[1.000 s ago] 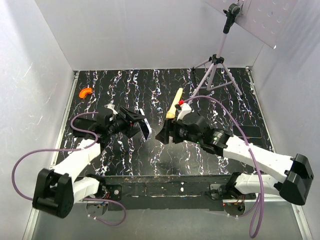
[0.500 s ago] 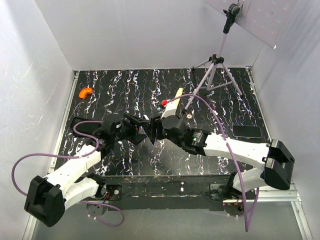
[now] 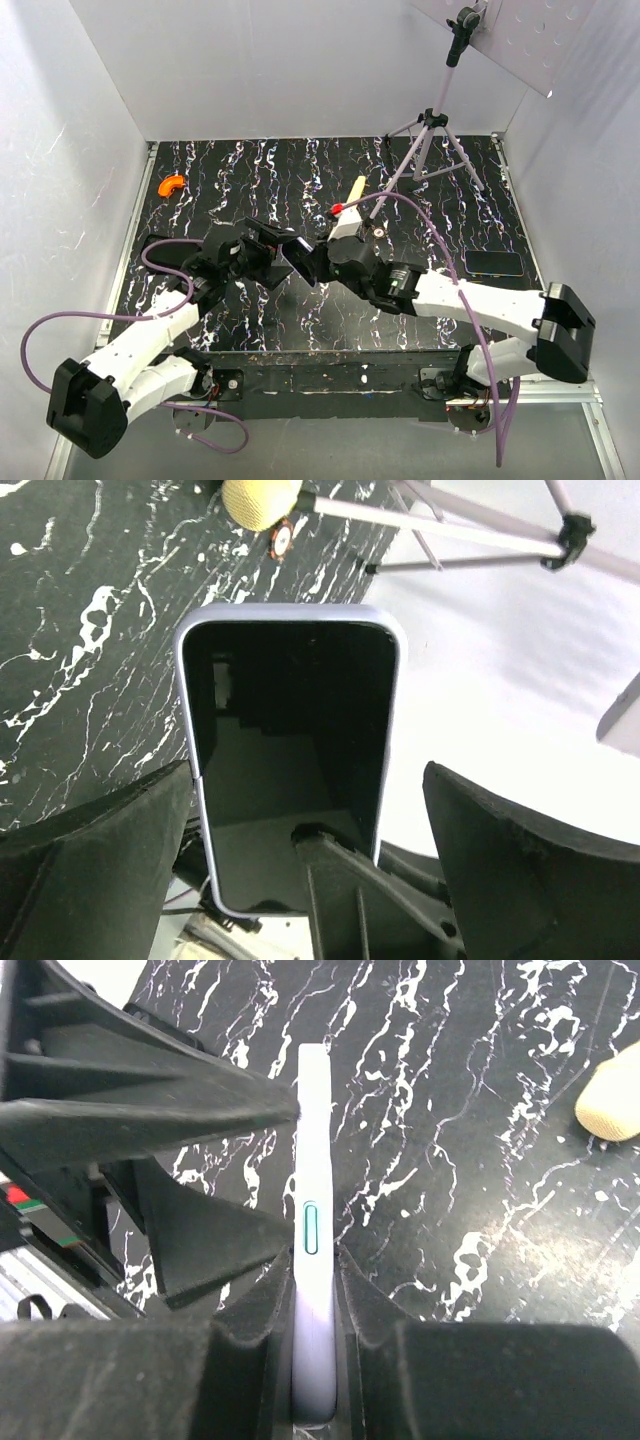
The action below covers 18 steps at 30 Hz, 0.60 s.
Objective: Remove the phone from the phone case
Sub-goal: Pick up the phone at the center of the board.
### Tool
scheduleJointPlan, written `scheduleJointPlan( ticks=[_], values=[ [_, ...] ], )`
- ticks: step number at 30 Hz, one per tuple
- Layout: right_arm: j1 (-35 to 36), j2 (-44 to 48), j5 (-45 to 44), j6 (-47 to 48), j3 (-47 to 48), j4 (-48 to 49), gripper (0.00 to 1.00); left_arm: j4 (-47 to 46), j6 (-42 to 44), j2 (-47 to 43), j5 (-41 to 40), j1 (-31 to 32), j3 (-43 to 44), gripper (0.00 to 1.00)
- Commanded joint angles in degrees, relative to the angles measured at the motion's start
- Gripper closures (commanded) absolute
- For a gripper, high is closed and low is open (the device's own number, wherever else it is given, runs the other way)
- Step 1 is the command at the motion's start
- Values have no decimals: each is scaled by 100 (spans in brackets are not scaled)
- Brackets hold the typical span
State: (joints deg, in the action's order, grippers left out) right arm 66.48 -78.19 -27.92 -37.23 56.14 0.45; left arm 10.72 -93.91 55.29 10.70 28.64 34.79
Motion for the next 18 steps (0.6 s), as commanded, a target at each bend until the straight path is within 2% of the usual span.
scheduleJointPlan(
  ticks=[1,5,6,9,11,12,15,18],
  values=[
    [-309,909,381,-310,-208,-27,99,-195,1247,-247,-77,10,755,2],
    [-1582,1727,2742,-916,-691,25,99,597,2866,-281,2,10,1372,2],
    [-1951,1842,3636,-1065,-805,113,99,493,3113,-360,124,10,1364,2],
    [-2743,2079,5441,-1505,-1034,429,99,-278,3502,-632,853,10,979,3],
    [-3113,2307,6103,-1865,-1288,893,99,-928,3293,-729,1231,10,645,17],
    [-3280,2483,6262,-2093,-1446,1218,99,-1210,3152,-773,1311,10,504,20],
    [-3650,2827,6597,-2822,-1957,2272,99,-2036,2590,-888,1347,71,-5,22],
    [-3712,2827,6931,-3114,-2063,2943,99,-2793,2123,-669,1487,141,-305,21]
  ],
)
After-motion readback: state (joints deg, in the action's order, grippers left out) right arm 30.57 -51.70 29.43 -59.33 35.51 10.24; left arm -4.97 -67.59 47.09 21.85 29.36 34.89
